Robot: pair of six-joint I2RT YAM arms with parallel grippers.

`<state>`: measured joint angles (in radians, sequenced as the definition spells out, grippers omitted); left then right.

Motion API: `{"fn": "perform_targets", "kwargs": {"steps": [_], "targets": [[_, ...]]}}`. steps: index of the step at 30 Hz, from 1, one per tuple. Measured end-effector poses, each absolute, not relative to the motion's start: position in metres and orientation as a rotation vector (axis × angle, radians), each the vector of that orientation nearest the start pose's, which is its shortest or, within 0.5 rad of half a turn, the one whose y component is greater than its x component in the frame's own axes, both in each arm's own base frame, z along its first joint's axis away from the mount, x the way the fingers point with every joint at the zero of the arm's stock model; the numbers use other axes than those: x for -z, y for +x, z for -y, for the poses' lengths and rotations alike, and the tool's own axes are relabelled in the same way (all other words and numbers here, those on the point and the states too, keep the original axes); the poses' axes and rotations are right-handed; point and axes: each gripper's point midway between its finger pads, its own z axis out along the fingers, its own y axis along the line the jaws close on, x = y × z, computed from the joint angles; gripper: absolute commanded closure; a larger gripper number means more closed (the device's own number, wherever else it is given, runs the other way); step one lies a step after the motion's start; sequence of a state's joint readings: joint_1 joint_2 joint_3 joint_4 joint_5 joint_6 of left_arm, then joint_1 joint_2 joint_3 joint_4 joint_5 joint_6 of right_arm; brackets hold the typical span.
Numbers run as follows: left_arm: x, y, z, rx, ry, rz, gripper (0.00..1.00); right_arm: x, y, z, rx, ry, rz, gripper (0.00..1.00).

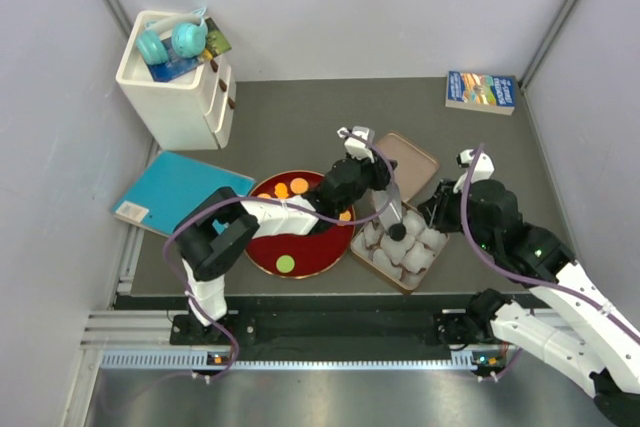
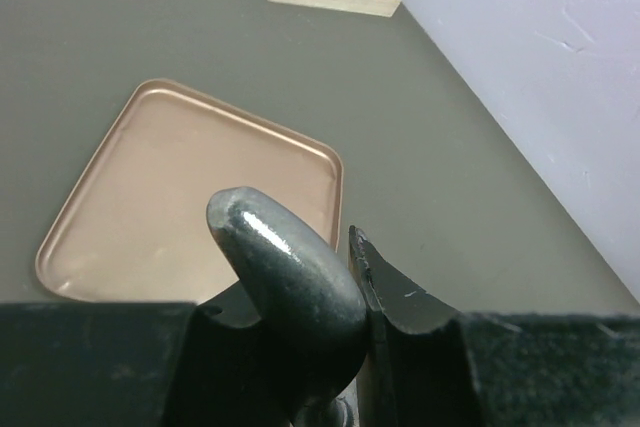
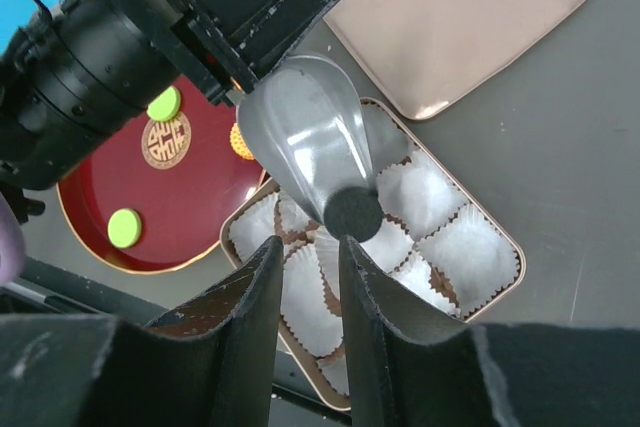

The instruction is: Pack the cookies

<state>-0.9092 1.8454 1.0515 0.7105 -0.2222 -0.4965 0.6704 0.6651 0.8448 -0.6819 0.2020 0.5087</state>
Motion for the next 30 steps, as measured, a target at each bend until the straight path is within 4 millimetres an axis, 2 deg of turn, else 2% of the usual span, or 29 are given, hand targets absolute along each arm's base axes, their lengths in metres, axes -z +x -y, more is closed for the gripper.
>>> {"fn": "perform_targets", "kwargs": {"steps": [11,14,17,20,22,25,26,27,29,30], "targets": [[-0.188,0.342,0.432,0.852,0.230,-1.607,1.00,-0.228,0.201,-0.136,-0.497,-0.033,-2.096,0.71],[-0.186,0.341,0.426,0.816,0.228,-1.597,1.00,-0.228,0.201,-0.136,-0.497,-0.032,-2.096,0.71],[-0.186,0.343,0.409,0.755,0.220,-1.595,1.00,-0.227,0.202,-0.136,-0.495,-0.033,-2.098,0.70],[-0.208,0.347,0.380,0.720,0.169,-1.571,1.00,-0.225,0.203,-0.138,-0.491,-0.035,-2.107,0.70],[-0.240,0.355,0.351,0.710,0.090,-1.525,1.00,-0.221,0.207,-0.141,-0.484,-0.039,-2.119,0.69],[-0.293,0.366,0.292,0.703,-0.072,-1.443,1.00,-0.210,0.218,-0.151,-0.468,-0.052,-2.158,0.66],[-0.305,0.367,0.276,0.701,-0.116,-1.419,1.00,-0.206,0.221,-0.155,-0.462,-0.057,-2.171,0.63],[-0.320,0.369,0.250,0.698,-0.178,-1.388,1.00,-0.200,0.227,-0.160,-0.454,-0.070,-2.188,0.62],[-0.331,0.371,0.211,0.673,-0.272,-1.362,1.00,-0.187,0.237,-0.169,-0.433,-0.093,-2.229,0.59],[-0.330,0.371,0.199,0.659,-0.298,-1.363,1.00,-0.181,0.240,-0.172,-0.420,-0.107,-2.249,0.59]]}}
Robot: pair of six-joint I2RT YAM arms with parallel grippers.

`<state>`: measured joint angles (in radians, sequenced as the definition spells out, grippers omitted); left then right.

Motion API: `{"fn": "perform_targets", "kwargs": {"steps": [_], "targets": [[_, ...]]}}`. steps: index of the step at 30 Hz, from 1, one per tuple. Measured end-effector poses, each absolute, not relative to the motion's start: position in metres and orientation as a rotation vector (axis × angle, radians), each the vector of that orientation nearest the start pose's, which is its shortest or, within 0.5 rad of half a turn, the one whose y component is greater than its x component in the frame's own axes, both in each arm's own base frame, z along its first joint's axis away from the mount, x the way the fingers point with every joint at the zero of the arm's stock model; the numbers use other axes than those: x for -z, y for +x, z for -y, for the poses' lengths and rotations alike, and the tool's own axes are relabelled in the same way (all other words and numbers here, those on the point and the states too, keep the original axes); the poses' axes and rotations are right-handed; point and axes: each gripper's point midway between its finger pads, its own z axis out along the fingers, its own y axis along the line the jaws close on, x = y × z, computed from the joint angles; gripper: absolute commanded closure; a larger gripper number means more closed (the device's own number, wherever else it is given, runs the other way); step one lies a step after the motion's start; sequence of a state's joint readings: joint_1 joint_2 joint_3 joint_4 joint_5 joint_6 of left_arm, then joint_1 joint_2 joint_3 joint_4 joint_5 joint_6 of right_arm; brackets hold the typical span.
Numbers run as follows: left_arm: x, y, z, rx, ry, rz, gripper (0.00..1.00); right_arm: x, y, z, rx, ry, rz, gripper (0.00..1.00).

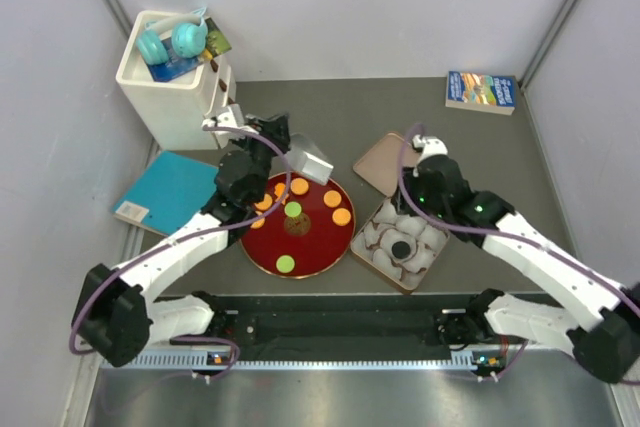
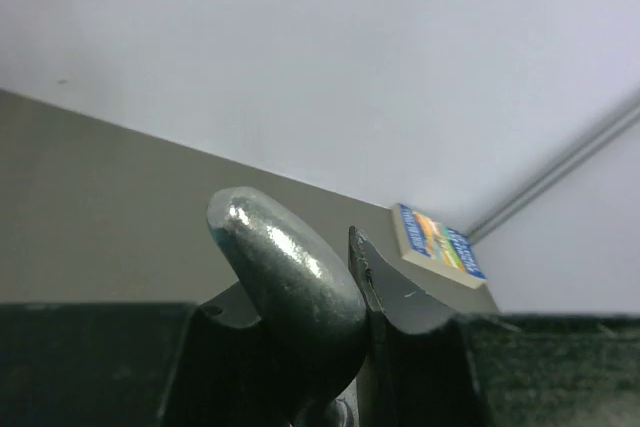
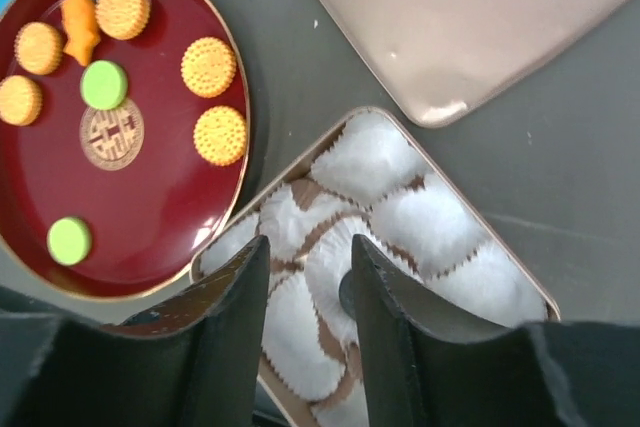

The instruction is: Pack the cookies

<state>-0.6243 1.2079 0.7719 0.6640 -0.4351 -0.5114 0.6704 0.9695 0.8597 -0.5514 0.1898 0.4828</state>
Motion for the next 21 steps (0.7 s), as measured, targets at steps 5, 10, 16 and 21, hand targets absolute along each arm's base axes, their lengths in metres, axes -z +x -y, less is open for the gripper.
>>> {"fn": "perform_targets", "kwargs": {"steps": [5,10,16,21], "targets": [[-0.289,0.372,0.159,0.572,-0.380,-1.461,1.00,-0.165,0.276,-0.203,-0.388,-0.168,-2.292,0.56],[-0.244,0.370,0.146,0.527,-0.401,-1.561,1.00,-0.151,0.308,-0.233,-0.394,-0.219,-2.308,0.56],[-0.215,0.371,0.121,0.497,-0.463,-1.575,1.00,-0.120,0.331,-0.262,-0.408,-0.292,-2.363,0.56],[-0.204,0.374,0.094,0.475,-0.538,-1.542,1.00,-0.091,0.331,-0.270,-0.416,-0.333,-2.423,0.56]]}}
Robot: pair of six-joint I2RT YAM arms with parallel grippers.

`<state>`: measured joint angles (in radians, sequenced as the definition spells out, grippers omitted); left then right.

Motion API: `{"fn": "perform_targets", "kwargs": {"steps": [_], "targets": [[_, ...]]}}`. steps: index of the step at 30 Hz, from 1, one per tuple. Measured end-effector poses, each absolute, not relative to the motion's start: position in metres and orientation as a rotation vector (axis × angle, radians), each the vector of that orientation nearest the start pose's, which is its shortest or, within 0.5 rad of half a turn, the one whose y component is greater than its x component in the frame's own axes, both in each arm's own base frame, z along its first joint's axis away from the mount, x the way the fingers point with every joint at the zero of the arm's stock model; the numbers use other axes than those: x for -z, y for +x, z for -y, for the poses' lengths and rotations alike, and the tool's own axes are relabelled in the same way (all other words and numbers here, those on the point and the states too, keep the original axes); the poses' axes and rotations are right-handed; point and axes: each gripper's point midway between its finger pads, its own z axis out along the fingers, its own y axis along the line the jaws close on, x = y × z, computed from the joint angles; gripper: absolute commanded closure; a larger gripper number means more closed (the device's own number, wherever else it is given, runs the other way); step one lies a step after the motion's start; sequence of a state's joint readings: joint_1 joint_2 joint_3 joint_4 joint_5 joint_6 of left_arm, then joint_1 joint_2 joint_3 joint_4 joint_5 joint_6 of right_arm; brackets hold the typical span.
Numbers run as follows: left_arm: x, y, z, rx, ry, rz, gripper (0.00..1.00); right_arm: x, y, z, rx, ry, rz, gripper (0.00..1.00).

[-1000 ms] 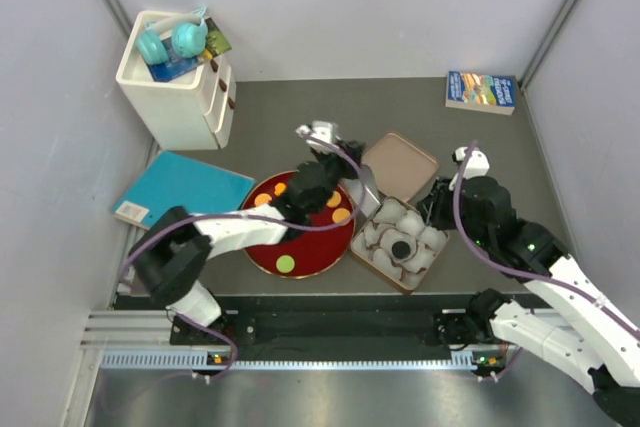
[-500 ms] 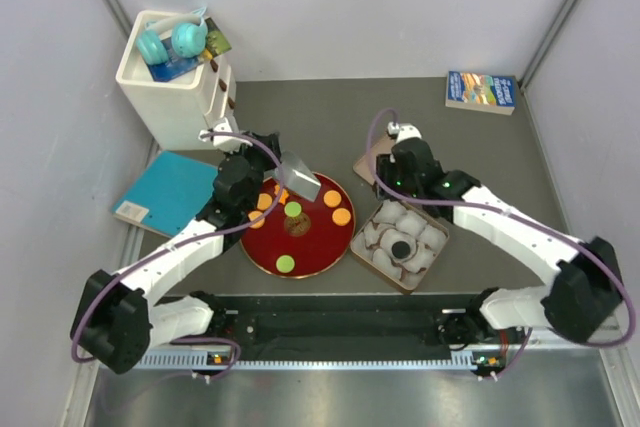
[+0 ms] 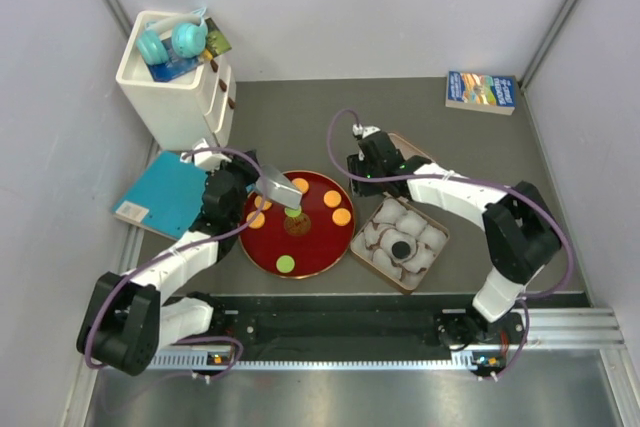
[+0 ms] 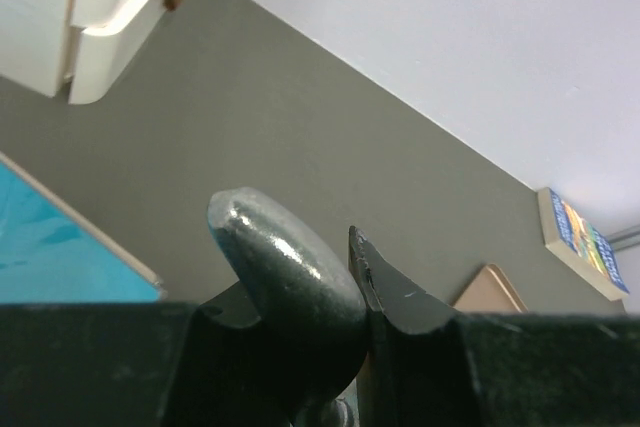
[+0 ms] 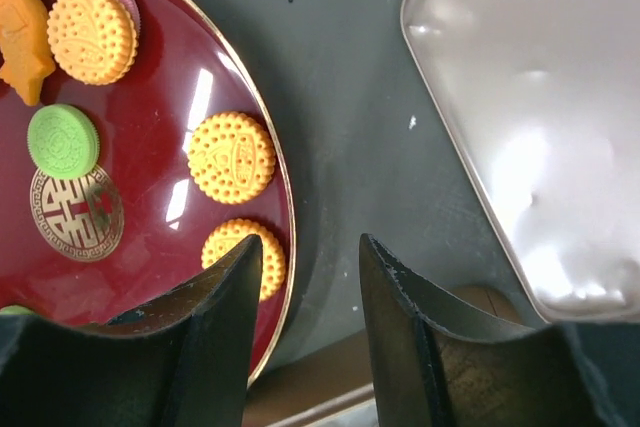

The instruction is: Pack the cookies

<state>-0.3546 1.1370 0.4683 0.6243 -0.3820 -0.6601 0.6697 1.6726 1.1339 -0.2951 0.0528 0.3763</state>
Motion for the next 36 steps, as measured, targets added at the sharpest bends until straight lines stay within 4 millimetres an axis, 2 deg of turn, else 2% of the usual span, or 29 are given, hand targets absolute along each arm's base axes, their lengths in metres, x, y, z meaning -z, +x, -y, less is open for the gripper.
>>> {"fn": "perform_targets", "kwargs": {"steps": [9,15,20,23,29,36], "targets": [[-0.171,0.365,0.068,0.413,-0.581,-1.568,1.00,-0.057,0.333,-0.279,-0.429,-0.360,-2.478,0.59],[-0.176,0.366,0.065,0.409,-0.585,-1.542,1.00,-0.034,0.332,-0.281,-0.422,-0.369,-2.516,0.67],[-0.184,0.367,0.067,0.438,-0.577,-1.510,1.00,-0.034,0.334,-0.286,-0.441,-0.374,-2.512,0.82],[-0.182,0.368,0.075,0.477,-0.552,-1.520,1.00,-0.034,0.333,-0.289,-0.467,-0.378,-2.511,0.87],[-0.159,0.373,0.098,0.551,-0.519,-1.590,1.00,-0.035,0.333,-0.292,-0.483,-0.375,-2.510,0.92],[-0.124,0.368,0.149,0.609,-0.439,-1.682,1.00,-0.034,0.333,-0.292,-0.488,-0.377,-2.511,0.96]]}}
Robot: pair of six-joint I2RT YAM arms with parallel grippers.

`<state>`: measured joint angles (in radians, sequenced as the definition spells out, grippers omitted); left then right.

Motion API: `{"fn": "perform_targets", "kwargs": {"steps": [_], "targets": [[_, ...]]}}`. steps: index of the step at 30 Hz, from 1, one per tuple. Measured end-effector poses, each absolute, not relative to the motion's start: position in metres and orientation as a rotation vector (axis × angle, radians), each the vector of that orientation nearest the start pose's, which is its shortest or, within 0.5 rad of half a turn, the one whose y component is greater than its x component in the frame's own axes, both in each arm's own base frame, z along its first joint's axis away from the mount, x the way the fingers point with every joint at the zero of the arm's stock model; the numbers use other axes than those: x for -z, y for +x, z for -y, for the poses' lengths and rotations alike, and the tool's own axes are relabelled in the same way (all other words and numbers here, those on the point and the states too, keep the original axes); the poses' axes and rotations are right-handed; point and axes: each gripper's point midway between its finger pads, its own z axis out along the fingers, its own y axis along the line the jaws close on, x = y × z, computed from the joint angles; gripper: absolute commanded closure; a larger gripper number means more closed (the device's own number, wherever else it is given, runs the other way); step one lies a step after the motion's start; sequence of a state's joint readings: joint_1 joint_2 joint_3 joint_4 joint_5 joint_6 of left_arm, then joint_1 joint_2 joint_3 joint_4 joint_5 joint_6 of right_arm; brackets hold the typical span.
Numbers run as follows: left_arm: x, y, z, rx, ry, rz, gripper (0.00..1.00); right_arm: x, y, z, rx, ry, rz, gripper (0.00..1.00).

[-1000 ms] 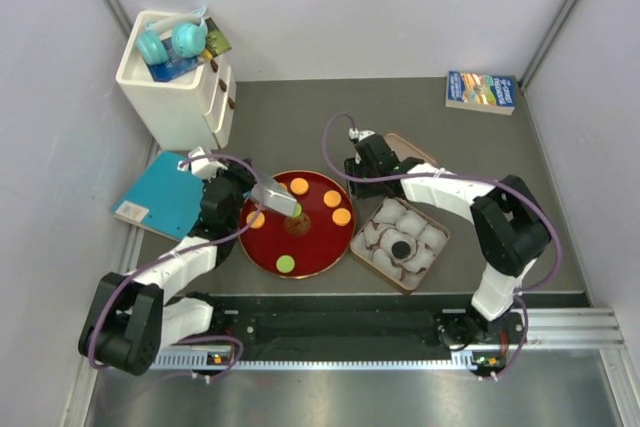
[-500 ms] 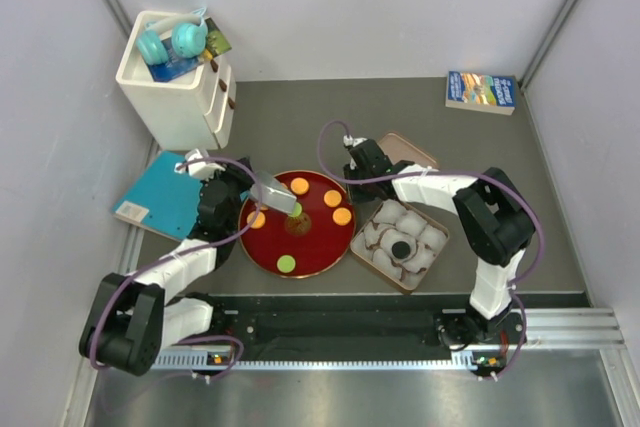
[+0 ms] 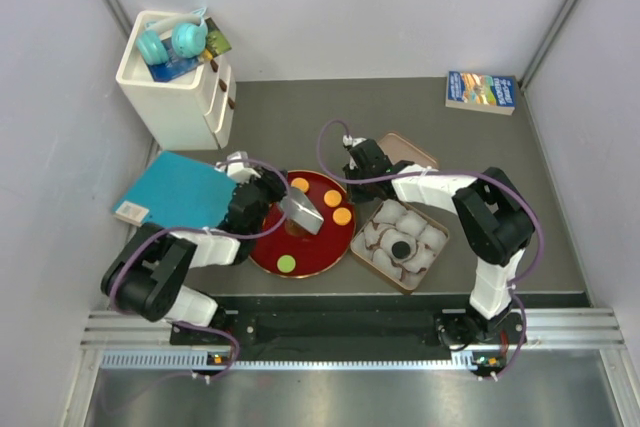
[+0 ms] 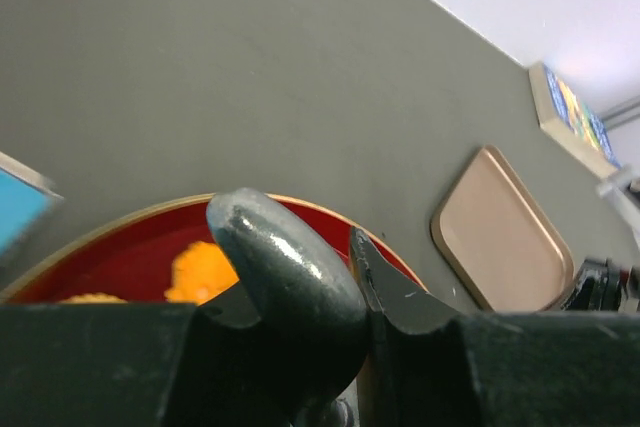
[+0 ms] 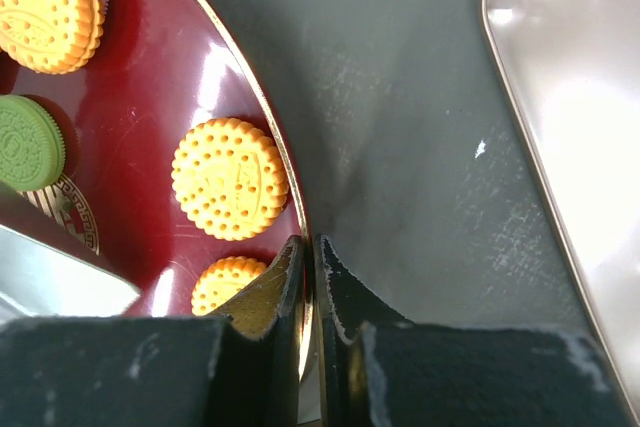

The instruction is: Pack the cookies

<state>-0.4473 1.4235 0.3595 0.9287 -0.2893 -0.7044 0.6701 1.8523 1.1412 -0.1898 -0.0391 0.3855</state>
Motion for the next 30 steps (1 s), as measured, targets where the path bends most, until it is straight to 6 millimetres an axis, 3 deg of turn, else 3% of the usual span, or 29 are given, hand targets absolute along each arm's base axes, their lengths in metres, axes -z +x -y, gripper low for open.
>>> {"fn": "perform_targets", "kwargs": {"steps": [5,8,15,30], "targets": [[-0.111,0.367,0.171,0.602,-0.421,-1.692,1.00,-0.034,0.333,-0.292,-0.489,-0.378,-2.511,0.99],[-0.114,0.369,0.175,0.588,-0.422,-1.649,1.00,-0.034,0.333,-0.293,-0.490,-0.378,-2.510,1.00],[-0.112,0.378,0.165,0.512,-0.466,-1.559,1.00,-0.034,0.332,-0.294,-0.504,-0.382,-2.511,1.00],[-0.098,0.388,0.167,0.570,-0.577,-1.481,1.00,-0.034,0.331,-0.295,-0.512,-0.384,-2.511,1.00]]}}
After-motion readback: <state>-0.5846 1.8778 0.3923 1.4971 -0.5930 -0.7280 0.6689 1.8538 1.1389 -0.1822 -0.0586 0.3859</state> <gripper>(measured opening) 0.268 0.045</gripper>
